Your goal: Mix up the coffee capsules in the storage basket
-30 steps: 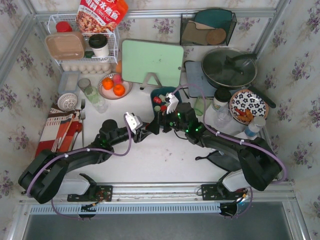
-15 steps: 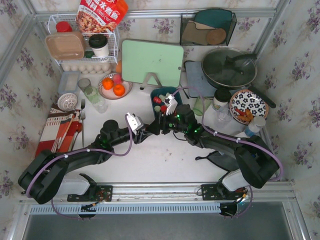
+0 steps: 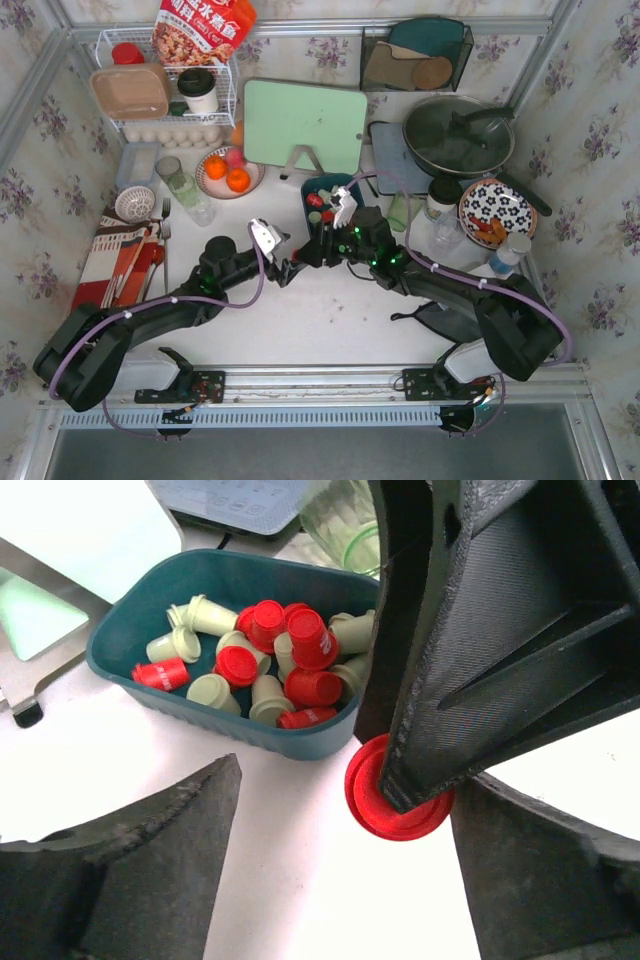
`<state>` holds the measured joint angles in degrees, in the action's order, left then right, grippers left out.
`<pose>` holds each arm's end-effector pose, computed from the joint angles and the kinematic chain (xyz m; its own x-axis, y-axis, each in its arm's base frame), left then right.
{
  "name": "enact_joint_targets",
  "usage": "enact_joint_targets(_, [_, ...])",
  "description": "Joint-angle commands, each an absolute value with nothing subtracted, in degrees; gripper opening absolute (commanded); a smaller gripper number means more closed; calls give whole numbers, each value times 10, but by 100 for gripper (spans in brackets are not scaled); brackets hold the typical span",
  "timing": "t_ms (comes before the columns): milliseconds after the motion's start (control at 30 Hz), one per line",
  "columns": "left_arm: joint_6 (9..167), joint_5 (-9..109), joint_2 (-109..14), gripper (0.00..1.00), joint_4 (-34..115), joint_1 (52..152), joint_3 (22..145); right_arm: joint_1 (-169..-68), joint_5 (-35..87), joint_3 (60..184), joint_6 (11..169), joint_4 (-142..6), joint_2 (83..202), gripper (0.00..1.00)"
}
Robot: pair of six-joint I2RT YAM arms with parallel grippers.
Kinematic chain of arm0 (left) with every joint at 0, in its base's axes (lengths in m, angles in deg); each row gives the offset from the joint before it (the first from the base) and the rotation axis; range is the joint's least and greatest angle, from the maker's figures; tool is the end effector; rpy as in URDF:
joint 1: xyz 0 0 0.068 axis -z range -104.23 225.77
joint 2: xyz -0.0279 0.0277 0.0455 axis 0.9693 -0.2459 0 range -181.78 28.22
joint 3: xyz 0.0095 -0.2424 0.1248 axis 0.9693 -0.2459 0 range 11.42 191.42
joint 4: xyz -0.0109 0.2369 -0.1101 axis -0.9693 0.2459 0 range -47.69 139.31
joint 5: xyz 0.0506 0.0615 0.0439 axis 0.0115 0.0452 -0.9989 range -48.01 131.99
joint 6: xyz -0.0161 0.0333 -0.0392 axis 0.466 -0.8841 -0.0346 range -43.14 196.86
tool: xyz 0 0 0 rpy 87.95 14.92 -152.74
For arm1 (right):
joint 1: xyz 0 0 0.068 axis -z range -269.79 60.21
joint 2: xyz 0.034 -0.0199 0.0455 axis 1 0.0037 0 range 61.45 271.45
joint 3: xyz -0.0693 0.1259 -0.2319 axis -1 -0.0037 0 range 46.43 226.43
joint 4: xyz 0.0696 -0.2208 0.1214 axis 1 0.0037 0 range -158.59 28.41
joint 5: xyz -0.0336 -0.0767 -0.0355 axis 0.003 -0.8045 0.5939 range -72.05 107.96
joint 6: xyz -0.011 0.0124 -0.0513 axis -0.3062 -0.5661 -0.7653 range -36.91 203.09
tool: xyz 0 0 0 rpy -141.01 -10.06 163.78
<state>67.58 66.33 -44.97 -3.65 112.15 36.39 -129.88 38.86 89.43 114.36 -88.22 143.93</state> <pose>0.1989 -0.1649 0.2193 0.1093 0.1019 -0.9888 0.8657 0.4791 0.1451 0.2317 0.2117 0.2294 -0.6675 0.0720 -0.7411 -0.5988 0.5397 0.5918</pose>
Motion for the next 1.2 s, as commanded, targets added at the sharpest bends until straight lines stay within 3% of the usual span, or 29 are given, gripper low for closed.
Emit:
enact_joint_targets(0, [681,639,-440,87,-55,1122,370,-1300,319,908,1120,-844,1422,44])
enact_joint_targets(233, [701,523,-421,95,-25,1122,369,-1300,100,941,1025,-787,1450,45])
enact_joint_targets(467, [708,407,-402,95,3,1121,366,-1287,-5,976,982,-800,1554,44])
enact_joint_targets(1000, [707,400,-424,95,15,1119,376,-1235,51,1168,882,-763,1716,44])
enact_joint_targets(1167, [708,395,-427,96,19,1118,378,-1236,101,1161,899,-727,1720,41])
